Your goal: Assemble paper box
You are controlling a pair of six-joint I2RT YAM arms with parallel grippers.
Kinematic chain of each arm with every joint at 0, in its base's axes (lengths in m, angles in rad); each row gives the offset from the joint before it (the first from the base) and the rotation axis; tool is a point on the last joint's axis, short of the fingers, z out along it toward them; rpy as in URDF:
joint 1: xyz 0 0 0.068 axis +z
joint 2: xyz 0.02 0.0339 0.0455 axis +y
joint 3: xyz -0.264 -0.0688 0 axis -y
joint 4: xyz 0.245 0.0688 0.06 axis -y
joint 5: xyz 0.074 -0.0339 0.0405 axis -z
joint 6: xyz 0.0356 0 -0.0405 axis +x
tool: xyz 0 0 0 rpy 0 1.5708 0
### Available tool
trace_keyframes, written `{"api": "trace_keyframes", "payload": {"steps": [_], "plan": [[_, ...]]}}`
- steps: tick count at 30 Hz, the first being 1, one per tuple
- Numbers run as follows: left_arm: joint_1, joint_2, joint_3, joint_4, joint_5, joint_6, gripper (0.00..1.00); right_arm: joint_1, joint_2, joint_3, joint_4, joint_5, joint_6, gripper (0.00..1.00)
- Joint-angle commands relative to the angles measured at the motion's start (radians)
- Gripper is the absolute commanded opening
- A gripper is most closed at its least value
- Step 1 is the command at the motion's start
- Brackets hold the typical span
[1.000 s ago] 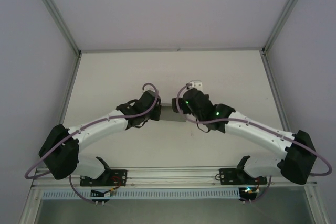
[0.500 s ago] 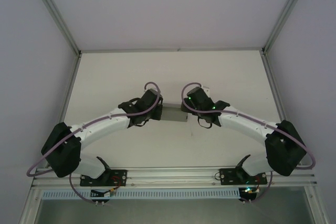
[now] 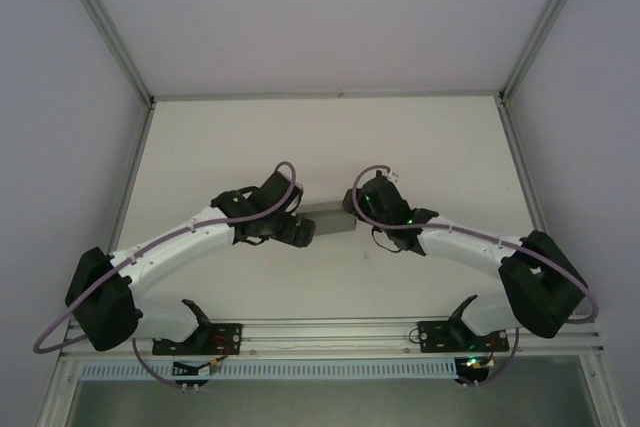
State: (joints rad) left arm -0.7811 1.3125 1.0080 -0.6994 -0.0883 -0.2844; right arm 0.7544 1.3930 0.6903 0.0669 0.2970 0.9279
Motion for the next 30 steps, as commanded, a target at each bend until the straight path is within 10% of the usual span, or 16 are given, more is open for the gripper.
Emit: {"api": "trace_keyframes", "payload": {"steps": [1,13,30], "plan": [[0.020,-0.022,0.056,-0.039,0.057,-0.053,1.00,0.023,0.079,-0.126,-0.172,-0.052,-0.046,0.55],[0.226,0.108,-0.054,0.248,0.341,-0.220,0.89,0.025,0.088,-0.188,-0.031,-0.053,-0.176,0.52],[0.303,0.124,-0.462,0.721,0.470,-0.339,0.18,0.025,0.172,-0.377,0.424,-0.202,-0.416,0.36]]}}
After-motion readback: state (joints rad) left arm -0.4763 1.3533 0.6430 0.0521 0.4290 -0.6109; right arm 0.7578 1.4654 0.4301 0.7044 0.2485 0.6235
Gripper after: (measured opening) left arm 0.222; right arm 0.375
